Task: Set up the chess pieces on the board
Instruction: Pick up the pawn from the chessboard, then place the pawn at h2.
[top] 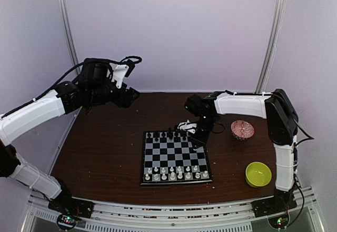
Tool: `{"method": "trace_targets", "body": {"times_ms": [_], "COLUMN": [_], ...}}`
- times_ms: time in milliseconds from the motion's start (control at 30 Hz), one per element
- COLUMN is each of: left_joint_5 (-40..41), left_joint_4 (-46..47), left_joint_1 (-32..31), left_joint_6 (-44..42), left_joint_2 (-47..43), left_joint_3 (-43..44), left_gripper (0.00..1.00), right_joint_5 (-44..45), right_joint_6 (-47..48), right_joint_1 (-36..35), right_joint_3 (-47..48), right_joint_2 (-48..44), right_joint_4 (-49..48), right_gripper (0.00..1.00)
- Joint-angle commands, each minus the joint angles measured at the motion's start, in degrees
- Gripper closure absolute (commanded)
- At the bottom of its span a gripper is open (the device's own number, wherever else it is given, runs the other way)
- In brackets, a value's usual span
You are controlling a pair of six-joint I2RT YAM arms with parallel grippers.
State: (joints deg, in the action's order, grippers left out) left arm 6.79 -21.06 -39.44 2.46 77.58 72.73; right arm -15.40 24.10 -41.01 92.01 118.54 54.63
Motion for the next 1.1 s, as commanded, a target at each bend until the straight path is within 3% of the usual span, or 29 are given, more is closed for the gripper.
{"method": "trace_targets", "body": {"times_ms": [0, 433, 1067], "left_joint_5": [-0.7, -0.8, -1.0], "left_joint_4": [1.5, 1.5, 1.2], "left_joint_1": [0.0, 0.0, 0.0], "left_joint_6": [-0.4, -0.4, -0.3], "left_joint_2": [0.6, 0.8, 1.4], "left_joint_3": [1.1, 1.2, 1.4], "left_gripper": [0.32, 0.32, 0.32], "right_joint_5": [-0.7, -6.7, -7.4], "right_joint_6": [0.5, 5.5, 9.3], "right_joint_1": [-0.1, -0.3, -5.6], "right_joint_3": [0.5, -11.3, -17.7], "right_joint_2": [-0.4, -13.3, -14.6], "right_joint_4": [1.3, 2.0, 2.1], "right_gripper": [0.93, 0.94, 0.93]}}
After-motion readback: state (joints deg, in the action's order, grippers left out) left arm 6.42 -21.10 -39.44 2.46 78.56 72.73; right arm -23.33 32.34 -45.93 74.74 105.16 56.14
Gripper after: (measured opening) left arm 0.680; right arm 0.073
